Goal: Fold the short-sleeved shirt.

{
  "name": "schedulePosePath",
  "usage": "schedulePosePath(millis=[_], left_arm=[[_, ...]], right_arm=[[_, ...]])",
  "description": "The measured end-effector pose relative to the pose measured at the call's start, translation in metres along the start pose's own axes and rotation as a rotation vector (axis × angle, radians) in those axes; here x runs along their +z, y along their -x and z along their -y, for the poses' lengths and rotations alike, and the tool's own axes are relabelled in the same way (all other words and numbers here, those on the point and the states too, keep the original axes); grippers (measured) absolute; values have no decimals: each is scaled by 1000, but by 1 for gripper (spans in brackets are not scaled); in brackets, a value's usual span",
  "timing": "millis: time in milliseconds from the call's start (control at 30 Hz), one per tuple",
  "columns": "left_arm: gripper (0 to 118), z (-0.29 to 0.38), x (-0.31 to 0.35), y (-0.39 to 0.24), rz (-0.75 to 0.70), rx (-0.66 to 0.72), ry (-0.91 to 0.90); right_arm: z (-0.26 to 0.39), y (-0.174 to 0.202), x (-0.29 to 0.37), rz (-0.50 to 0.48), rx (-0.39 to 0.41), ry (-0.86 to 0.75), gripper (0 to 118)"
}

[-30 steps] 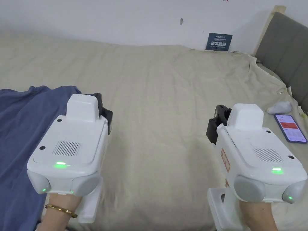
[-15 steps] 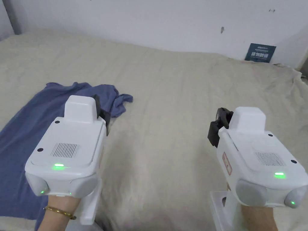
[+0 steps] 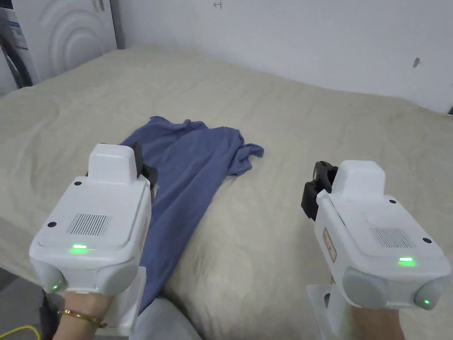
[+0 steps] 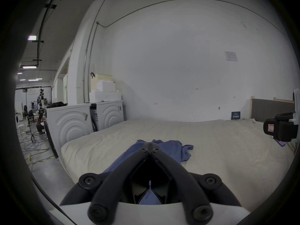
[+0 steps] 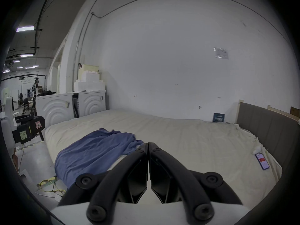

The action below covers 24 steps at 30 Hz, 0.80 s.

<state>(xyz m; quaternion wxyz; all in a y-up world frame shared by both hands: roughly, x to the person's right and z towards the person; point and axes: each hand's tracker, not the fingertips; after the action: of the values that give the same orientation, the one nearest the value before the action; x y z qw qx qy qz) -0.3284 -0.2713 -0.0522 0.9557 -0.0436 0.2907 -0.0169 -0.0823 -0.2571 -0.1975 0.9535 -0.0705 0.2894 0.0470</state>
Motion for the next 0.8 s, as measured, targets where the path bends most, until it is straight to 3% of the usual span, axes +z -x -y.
schedulePosePath(millis=[467, 567, 633, 700, 800], left_arm=[[0, 7, 2, 29, -71, 11, 21], [22, 9, -2, 33, -71, 10, 33], [68, 11, -7, 34, -70, 14, 49], [102, 13, -10, 35, -73, 24, 54], [118, 15, -16, 36, -77, 34, 51]], right_arm=[[0, 35, -12, -85, 20, 3, 0], [0, 38, -14, -90, 19, 5, 0], [0, 39, -16, -91, 20, 7, 0], [0, 40, -18, -93, 22, 9, 0], [-1, 40, -23, -93, 24, 11, 0]])
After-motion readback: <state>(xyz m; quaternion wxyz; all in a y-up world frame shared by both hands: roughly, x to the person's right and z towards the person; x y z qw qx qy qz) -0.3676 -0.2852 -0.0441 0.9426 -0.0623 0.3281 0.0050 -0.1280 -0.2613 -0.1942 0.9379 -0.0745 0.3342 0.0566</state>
